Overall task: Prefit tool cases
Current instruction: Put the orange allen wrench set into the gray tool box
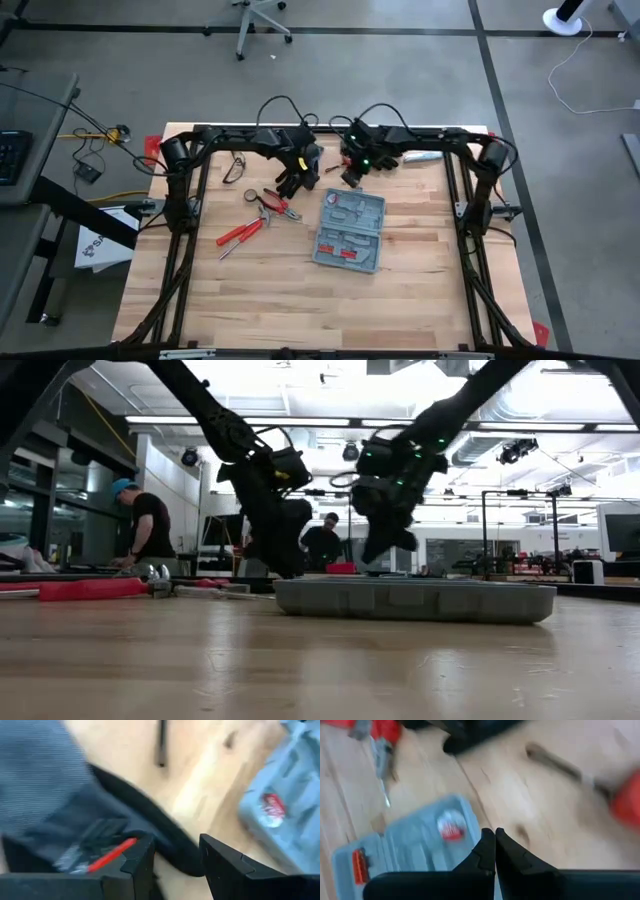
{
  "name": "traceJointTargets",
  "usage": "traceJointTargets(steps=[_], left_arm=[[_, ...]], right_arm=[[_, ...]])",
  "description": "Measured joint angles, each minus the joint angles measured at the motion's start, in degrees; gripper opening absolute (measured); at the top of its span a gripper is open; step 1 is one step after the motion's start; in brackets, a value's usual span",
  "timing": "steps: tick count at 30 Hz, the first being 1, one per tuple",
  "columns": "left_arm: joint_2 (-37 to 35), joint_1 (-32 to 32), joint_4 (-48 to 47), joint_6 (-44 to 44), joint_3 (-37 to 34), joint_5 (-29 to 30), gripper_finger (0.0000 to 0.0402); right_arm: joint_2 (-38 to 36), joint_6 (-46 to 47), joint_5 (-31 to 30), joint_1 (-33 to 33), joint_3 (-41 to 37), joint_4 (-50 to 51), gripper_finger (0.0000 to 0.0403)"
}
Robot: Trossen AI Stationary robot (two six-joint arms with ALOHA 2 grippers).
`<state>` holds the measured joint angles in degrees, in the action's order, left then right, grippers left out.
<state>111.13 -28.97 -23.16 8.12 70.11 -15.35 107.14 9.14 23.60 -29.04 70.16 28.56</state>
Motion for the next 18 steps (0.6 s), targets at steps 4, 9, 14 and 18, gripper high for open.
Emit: traceJointTargets(steps=[4,9,14,18], left_arm=[[1.07,2.87,2.81,4.29,0.0,-1.65,0.0147],[1.47,5.49,3.05,6.79,2.93,1.76,0.0138],[1.92,5.08,5.21,3.78,7.6,4.7,0.0116],[5.43,5.03,5.55,2.69,10.58,3.99,0.0102]], right_arm=[[-4.54,2.74,-0.09,0.77,-7.31,-3.47,0.0],[-11.06,6.29,-2.33,1.05,-13.29,-7.37,0.0],[-13.92,7.08,-7.06,-0.35,-15.98,-7.37,0.0],[-13.27,8.02,-7.15,-1.49,-19.02,-7.3,0.0]])
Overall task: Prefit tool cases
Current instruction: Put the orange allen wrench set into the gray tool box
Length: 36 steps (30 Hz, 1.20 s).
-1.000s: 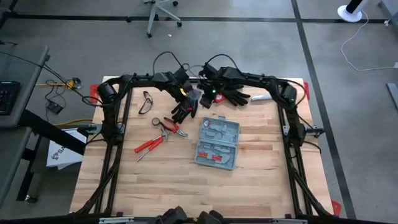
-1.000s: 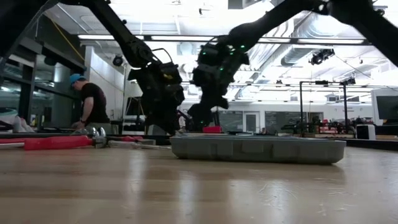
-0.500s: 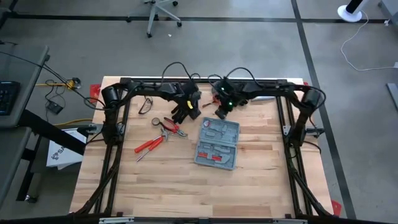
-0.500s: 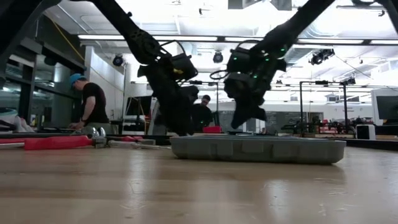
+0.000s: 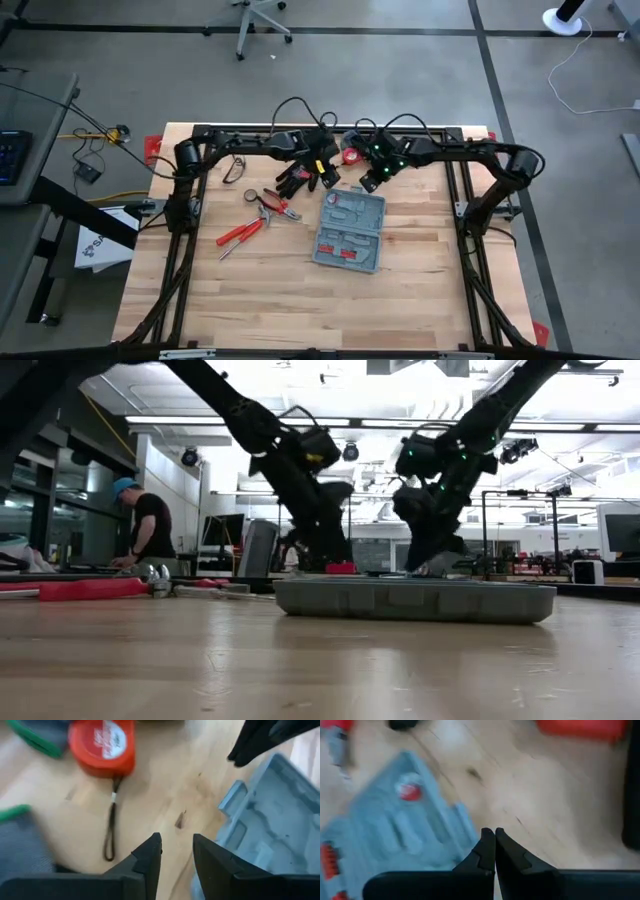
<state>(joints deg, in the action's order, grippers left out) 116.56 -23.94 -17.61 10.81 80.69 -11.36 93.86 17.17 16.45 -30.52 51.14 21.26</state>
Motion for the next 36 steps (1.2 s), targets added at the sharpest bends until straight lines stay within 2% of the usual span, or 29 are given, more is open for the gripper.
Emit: traceJointTargets(steps=[5,6,10,15,20,29,32,36], left_arm=[[5.66,0.98,-2.16,0.68,3.53,-5.24,0.0092],[6.02,1.6,-3.97,0.45,4.13,-3.58,0.0091],[5.11,2.8,-6.93,-0.44,5.15,-6.76,0.0085],[5.3,3.73,-15.01,-1.01,4.85,-12.37,0.0076],[3.35,3.91,-16.85,-0.98,4.85,-13.51,0.0064],[-2.78,-1.22,-19.66,-3.0,4.93,-6.49,0.0047],[-3.52,-3.8,-21.06,-3.48,4.53,-7.13,0.0047],[-4.03,-7.36,-22.22,-3.26,1.55,-9.5,0.0047]], right_arm=[[0.33,1.16,2.14,0.52,-3.77,-0.46,0.0],[0.33,1.54,2.9,0.89,-4.29,-0.84,0.0],[0.33,3.37,4.31,4.04,-5.51,-1.14,0.0],[0.33,5.06,6.11,9.03,-5.69,-3.93,0.0],[0.33,5.84,3.26,9.36,-4.91,-4.84,0.0],[0.33,0.75,4.53,3.51,2.35,-4.68,0.0],[2.08,-2.28,4.62,2.99,7.09,-2.71,0.0],[8.1,-6.88,5.27,3.23,15.38,2.3,0.0]])
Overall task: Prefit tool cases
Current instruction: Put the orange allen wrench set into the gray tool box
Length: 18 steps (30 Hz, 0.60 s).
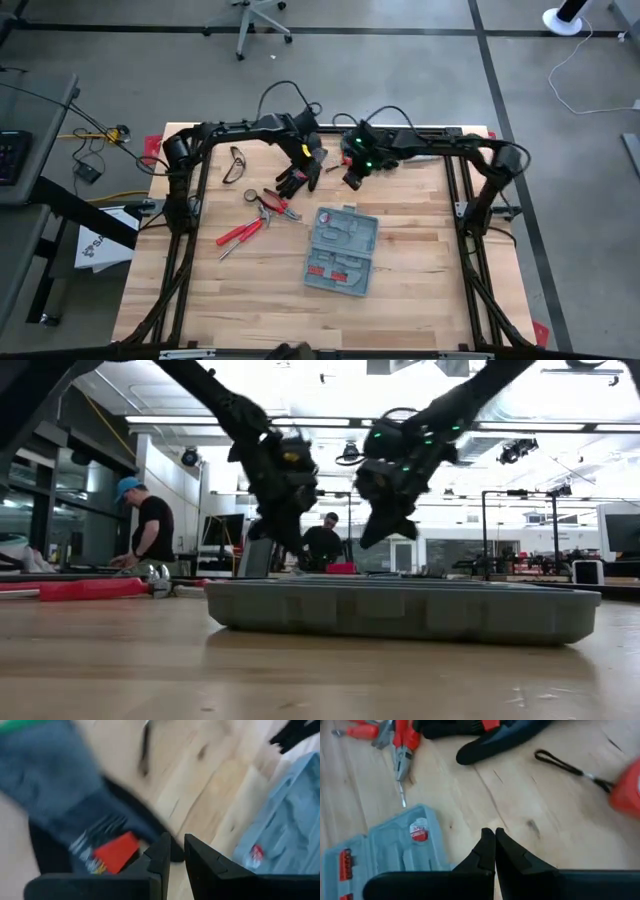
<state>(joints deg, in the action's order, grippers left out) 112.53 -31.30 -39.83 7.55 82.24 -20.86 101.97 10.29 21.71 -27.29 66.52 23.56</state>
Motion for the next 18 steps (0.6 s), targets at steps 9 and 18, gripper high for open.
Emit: traceJointTargets(steps=[9,18], left_arm=[[0.02,-6.3,-0.84,0.41,-5.48,-3.64,0.0047],[-0.11,-9.26,-2.77,-1.73,-5.56,-0.68,0.0047]], right_arm=[[14.26,-5.79,4.54,0.0,18.74,8.07,0.0],[22.93,-9.62,5.86,0.28,32.22,15.69,0.0]])
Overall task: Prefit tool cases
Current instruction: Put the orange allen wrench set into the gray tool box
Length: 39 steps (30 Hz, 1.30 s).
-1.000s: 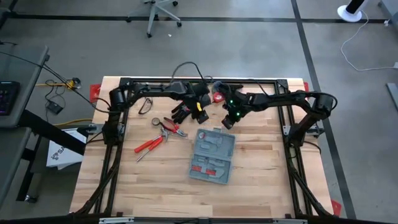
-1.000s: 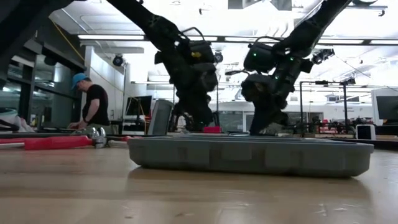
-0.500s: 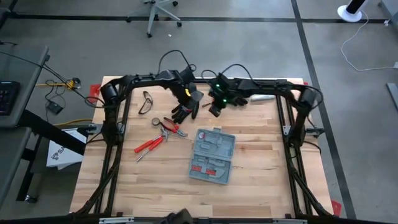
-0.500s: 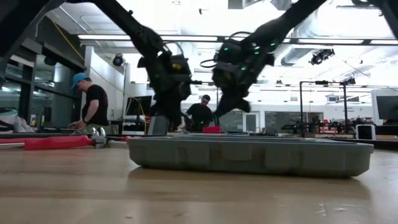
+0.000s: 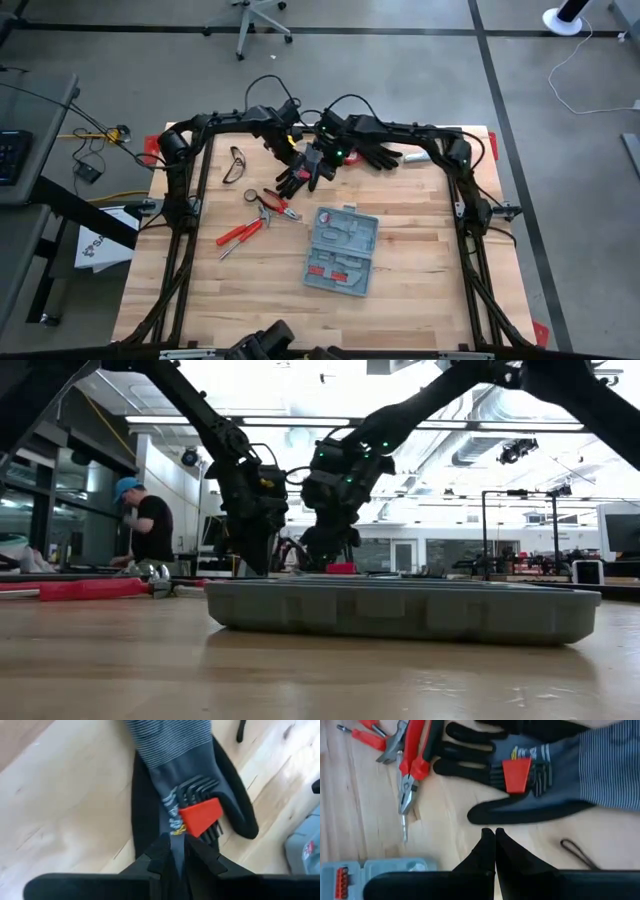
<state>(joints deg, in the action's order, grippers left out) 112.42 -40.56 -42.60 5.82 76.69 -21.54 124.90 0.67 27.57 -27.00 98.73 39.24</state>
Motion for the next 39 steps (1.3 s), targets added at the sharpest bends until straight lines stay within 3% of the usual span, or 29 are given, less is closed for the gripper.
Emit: traceJointTargets(steps=[9,14,22,26,39], left_arm=[[0.03,-0.06,-2.2,-1.46,-0.07,-0.22,0.0047],[2.29,0.76,-0.48,0.31,-0.04,-2.14,0.0047],[5.74,7.18,1.06,2.69,0.17,-4.19,0.0047],[5.95,9.39,4.57,4.58,-0.06,-9.29,0.0046],[3.13,8.49,2.61,3.43,-0.09,-10.05,0.0046]], right_arm=[[6.16,-2.25,0.09,1.31,7.84,4.26,0.0],[6.28,-3.92,-0.07,0.78,8.07,7.06,0.0],[6.31,-6.91,-0.21,-2.35,8.07,13.47,0.0],[5.99,-8.6,1.07,-2.95,7.86,15.19,0.0],[5.38,-10.41,3.41,-2.22,7.9,13.89,0.0]])
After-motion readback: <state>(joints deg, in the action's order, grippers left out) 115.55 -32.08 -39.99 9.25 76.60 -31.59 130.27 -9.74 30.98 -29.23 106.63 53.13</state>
